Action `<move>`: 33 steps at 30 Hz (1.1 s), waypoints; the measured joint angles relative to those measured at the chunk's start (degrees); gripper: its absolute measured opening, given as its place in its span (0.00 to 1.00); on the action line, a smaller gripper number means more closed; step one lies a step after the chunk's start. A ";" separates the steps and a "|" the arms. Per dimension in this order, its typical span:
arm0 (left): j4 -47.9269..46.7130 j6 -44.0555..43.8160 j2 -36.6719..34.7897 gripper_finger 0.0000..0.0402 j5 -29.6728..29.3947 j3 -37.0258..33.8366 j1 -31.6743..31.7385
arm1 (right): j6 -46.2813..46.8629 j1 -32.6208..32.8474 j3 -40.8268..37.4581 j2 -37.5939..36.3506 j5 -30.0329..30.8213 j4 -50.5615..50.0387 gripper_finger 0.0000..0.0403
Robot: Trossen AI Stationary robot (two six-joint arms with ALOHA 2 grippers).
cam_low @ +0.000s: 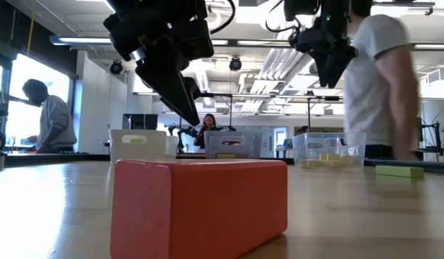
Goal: Sort & place blocks by color
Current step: Put the green block into the white bin
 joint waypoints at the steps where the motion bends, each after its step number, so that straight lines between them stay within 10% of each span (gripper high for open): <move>1: -0.07 -0.01 0.00 0.44 -0.33 0.00 -0.14 | 0.57 1.27 0.00 0.02 0.93 -0.67 0.43; 16: -0.64 -0.19 0.00 0.44 -1.44 0.00 -0.75 | 10.34 15.41 -0.48 0.60 5.96 -6.91 0.43; 33: -0.84 -0.01 0.00 0.44 -1.41 0.00 -0.75 | 16.63 20.82 -18.23 -0.02 2.13 -1.92 0.43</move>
